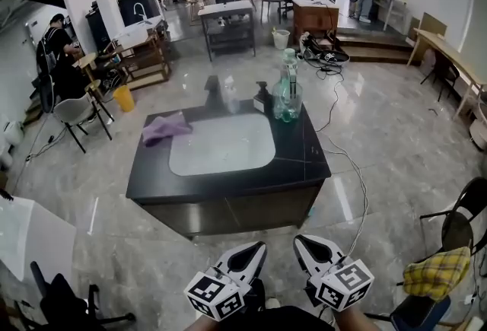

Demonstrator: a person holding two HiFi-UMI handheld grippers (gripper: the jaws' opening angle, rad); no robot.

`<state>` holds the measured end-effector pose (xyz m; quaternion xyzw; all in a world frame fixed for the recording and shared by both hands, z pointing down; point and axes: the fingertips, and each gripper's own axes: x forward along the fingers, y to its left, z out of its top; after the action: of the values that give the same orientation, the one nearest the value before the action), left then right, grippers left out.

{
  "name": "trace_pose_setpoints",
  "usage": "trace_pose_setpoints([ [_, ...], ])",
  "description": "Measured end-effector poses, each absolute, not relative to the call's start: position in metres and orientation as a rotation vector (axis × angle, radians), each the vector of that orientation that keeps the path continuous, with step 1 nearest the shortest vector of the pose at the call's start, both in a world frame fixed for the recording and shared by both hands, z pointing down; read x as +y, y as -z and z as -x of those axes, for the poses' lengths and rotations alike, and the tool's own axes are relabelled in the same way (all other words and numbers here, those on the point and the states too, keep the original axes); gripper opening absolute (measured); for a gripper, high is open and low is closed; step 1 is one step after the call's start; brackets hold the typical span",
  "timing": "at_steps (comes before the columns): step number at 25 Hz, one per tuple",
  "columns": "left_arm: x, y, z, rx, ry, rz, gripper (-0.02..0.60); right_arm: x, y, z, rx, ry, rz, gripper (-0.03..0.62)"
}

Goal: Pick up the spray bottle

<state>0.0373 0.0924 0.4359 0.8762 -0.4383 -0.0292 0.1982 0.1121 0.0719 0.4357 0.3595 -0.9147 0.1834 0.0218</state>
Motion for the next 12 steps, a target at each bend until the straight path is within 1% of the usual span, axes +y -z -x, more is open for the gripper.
trace_pose_setpoints([
  [12, 0.032, -0.433, -0.029, -1.229, 0.042, -2.501, 0.006, 0.016, -0.433, -0.105, -2.823, -0.565, -1.149, 0.006],
])
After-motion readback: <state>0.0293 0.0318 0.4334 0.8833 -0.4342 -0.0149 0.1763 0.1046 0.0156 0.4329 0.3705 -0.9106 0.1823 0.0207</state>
